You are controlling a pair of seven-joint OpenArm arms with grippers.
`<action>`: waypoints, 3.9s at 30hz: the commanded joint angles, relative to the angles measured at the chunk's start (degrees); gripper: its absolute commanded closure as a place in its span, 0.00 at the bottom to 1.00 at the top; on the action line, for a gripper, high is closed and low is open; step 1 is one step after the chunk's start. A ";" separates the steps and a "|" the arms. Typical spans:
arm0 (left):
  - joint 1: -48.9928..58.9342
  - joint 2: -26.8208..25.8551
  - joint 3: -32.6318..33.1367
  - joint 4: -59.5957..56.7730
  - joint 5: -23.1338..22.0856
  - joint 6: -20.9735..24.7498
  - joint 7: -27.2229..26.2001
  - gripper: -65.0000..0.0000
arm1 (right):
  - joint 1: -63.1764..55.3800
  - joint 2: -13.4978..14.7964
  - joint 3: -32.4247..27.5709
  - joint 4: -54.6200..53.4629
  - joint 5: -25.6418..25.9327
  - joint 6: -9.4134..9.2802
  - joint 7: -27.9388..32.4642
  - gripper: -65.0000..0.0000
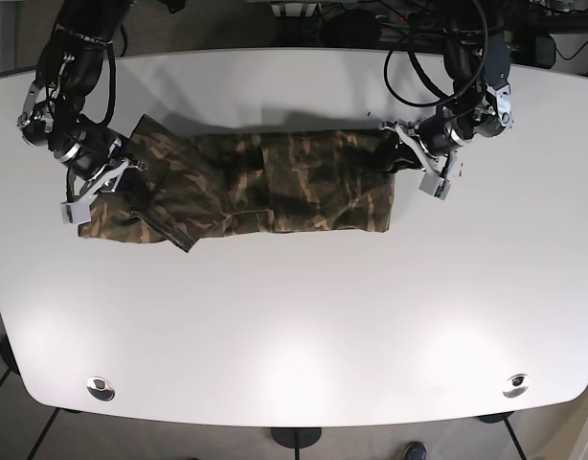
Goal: Fold the T-shirt properly
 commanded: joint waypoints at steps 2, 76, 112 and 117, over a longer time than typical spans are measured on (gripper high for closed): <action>-1.75 1.03 3.40 1.53 -0.26 0.14 0.35 0.88 | 0.37 -0.18 -3.26 8.86 1.49 0.43 1.15 0.97; 1.85 -2.49 -9.34 11.38 -0.69 3.13 -3.61 0.88 | 20.42 -21.28 -52.32 -7.93 -40.35 -3.61 14.07 0.20; -3.60 -7.41 28.90 9.27 -0.17 20.80 -9.06 0.88 | 37.47 -14.16 -36.32 -50.22 -29.01 -9.94 39.22 0.88; -5.97 -10.14 29.43 0.83 -0.17 20.80 -12.84 0.88 | 35.63 -11.87 -36.32 -51.54 -29.01 -9.94 40.71 0.88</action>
